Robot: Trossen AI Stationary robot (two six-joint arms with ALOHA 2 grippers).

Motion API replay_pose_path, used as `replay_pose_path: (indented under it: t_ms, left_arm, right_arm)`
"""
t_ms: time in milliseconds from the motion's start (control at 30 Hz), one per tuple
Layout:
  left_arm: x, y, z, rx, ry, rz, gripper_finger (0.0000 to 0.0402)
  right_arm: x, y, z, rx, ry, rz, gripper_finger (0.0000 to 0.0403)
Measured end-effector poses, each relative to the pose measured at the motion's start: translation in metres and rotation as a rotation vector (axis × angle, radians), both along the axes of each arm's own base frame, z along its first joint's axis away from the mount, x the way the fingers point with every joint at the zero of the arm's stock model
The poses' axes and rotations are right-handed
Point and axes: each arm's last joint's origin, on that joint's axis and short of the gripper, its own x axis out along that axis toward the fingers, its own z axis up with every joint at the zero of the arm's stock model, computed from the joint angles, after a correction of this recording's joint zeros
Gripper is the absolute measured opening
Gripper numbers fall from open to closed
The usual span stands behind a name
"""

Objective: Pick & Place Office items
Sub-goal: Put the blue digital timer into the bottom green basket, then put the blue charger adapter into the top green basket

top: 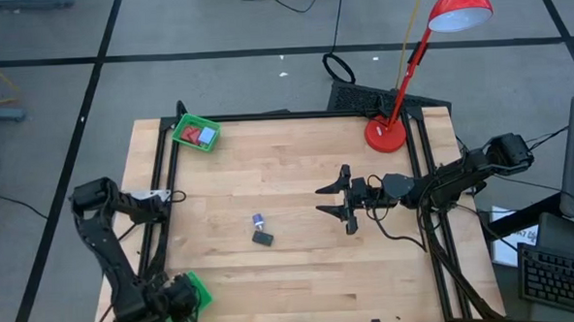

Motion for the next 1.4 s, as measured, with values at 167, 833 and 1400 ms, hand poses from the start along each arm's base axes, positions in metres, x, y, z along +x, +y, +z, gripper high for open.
replay_pose_path:
  t_ms: [167,833,1400]
  left_arm:
    - [0.005,0.005,-0.003,0.014,0.004,0.000,0.0136]
    - [0.012,0.011,0.011,-0.030,0.009,-0.081,0.0238]
    - [0.051,0.060,0.077,0.269,-0.671,-0.088,0.0239]
  right_arm:
    - [0.000,0.000,0.000,0.000,0.000,0.000,0.0196]
    - [0.000,0.000,0.000,0.000,0.000,0.000,0.0196]
    - [0.000,0.000,0.000,0.000,0.000,0.000,0.0196]
